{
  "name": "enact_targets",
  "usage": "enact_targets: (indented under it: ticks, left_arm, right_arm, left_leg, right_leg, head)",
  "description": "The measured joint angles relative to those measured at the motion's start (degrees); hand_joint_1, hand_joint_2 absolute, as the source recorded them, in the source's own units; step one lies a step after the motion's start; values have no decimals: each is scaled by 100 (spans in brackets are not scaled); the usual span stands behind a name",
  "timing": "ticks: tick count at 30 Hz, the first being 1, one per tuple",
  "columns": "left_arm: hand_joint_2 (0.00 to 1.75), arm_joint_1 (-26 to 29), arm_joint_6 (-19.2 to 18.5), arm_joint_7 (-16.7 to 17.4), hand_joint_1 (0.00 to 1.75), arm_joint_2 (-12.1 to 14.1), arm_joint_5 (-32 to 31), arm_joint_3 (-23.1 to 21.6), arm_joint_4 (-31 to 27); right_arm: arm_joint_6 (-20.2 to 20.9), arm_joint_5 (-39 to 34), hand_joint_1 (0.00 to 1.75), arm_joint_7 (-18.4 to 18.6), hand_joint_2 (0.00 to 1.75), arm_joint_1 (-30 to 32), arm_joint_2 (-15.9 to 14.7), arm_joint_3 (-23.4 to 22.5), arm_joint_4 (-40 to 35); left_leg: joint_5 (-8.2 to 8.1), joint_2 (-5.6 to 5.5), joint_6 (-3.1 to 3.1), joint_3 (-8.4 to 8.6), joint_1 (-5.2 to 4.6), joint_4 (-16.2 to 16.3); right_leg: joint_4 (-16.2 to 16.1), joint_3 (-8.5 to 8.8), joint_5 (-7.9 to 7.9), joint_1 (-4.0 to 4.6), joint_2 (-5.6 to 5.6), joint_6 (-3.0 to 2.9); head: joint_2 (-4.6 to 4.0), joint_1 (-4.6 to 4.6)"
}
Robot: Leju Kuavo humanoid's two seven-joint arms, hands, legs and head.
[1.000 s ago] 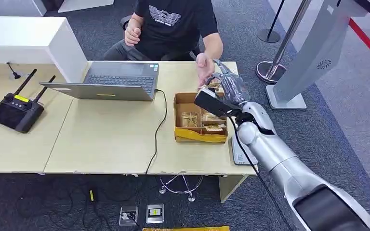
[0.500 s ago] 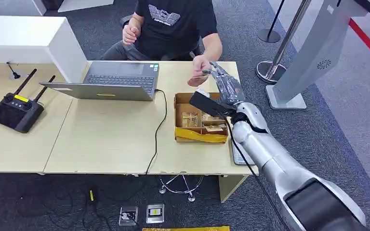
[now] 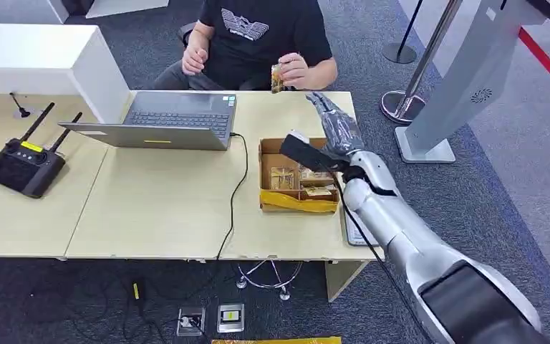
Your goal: Pass the card to the sensor for recognition and then transmit it.
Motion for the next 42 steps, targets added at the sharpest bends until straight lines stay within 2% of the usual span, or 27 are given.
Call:
enact_targets:
  ticks: [5, 10, 12, 19, 24, 31, 36, 42]
  left_arm:
    - [0, 32, 0, 101, 0, -22, 31, 9, 0]
    - [0, 59, 0, 142, 0, -55, 92, 11, 0]
    - [0, 72, 0, 175, 0, -64, 131, 11, 0]
    - [0, 80, 0, 269, 0, -90, 208, 13, -2]
    - [0, 80, 0, 326, 0, -118, 273, 48, 0]
    - [0, 65, 0, 337, 0, -157, 230, 55, 0]
    - [0, 55, -2, 337, 0, -175, 201, 55, 0]
    - [0, 38, -2, 337, 0, -186, 179, 55, -2]
  right_arm:
    - [325, -57, 0, 507, 175, 131, -357, -46, -464]
    - [697, -142, 0, 1167, 175, 537, -939, -197, -1384]
    - [829, -183, 0, 1425, 175, 784, -1291, -303, -1931]
    - [911, -177, 0, 1847, 175, 1338, -1964, -507, -3157]
    - [942, 46, 0, 2190, 175, 1820, -2271, -614, -4124]
    - [800, 711, 0, 2502, 175, 2603, -2396, -571, -5116]
    - [387, 1265, 0, 2542, 175, 2904, -2390, -498, -5173]
    - [242, 1718, 0, 2598, 175, 3208, -2348, -400, -5165]
  left_leg:
    - [0, 0, 0, 4, -1, 2]
    - [-1, 0, 1, 2, -3, 4]
    - [-6, -1, 1, 2, -3, 4]
    - [-8, 9, -1, 5, -2, 3]
    - [-8, 8, -1, 3, 0, 2]
    - [-8, 8, -1, 1, 2, 1]
    - [-8, 8, -1, 1, 1, 0]
    - [-8, 7, -1, -1, 2, 0]
  right_leg:
    - [-2, 0, 0, -1, 0, 0]
    - [-6, 1, 0, -3, -2, 0]
    - [-7, 3, 0, -4, 0, 0]
    - [-7, 1, 0, -3, 2, 0]
    - [-6, 0, 0, 0, 3, 0]
    - [-7, 2, -1, 1, 5, 0]
    - [-7, 3, 0, 1, 5, 0]
    - [-6, 1, -1, 1, 3, 0]
  head:
    - [0, 0]
    - [0, 0]
    - [0, 0]
    - [0, 0]
    - [0, -2]
    - [0, -2]
    - [0, 0]
    - [0, -2]
